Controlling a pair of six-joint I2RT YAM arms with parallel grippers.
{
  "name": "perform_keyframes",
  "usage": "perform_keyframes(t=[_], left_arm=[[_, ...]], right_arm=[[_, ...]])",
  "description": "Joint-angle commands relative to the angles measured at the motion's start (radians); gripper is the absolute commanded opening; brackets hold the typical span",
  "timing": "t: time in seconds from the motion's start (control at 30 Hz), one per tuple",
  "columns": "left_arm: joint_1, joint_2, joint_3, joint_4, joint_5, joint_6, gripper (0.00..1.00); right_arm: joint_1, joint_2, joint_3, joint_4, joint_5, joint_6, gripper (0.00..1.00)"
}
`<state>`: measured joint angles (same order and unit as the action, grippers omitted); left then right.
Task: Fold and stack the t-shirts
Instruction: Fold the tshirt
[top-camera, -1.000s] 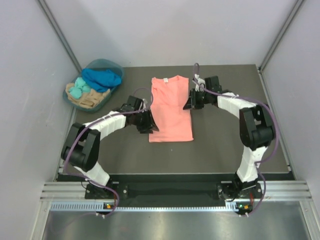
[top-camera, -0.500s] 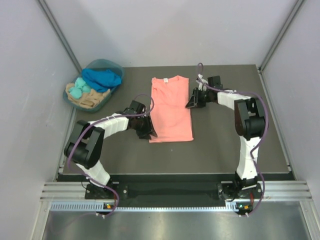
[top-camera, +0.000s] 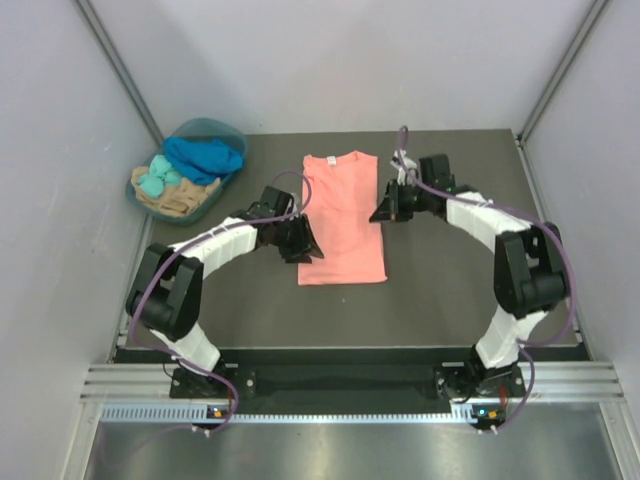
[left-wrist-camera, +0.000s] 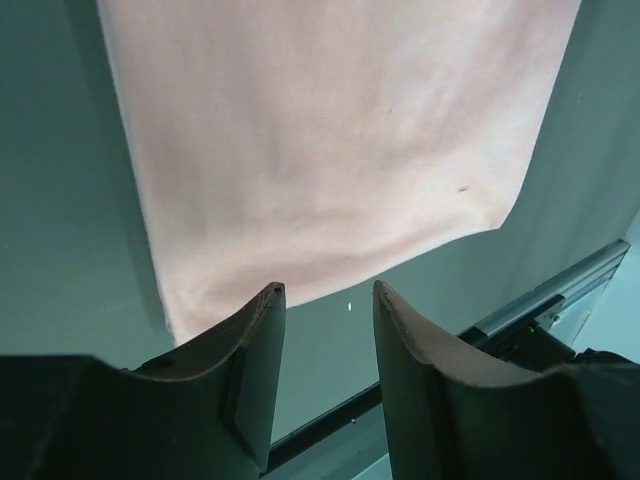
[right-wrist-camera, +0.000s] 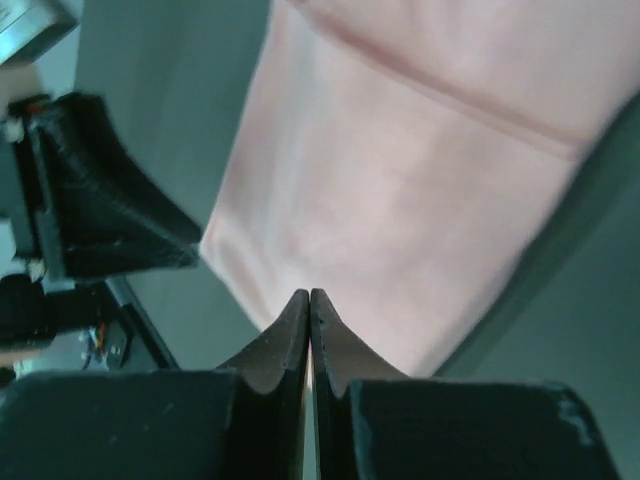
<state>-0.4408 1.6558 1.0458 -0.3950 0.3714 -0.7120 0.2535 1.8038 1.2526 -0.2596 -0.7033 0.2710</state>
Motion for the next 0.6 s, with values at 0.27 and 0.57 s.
perform_keyframes(t=[0.27, 0.57], left_arm=[[-0.013, 0.039, -0.078, 0.053, -0.04, -0.027, 0.43], [-0.013, 0.058, -0.173, 0.044, -0.152, -0.02, 0.42]], right_arm=[[0.168, -0.092, -0.507, 0.541, -0.151, 0.26, 0.0], [0.105, -0.049, -0.67, 0.671, -0.216, 0.269, 0.01]])
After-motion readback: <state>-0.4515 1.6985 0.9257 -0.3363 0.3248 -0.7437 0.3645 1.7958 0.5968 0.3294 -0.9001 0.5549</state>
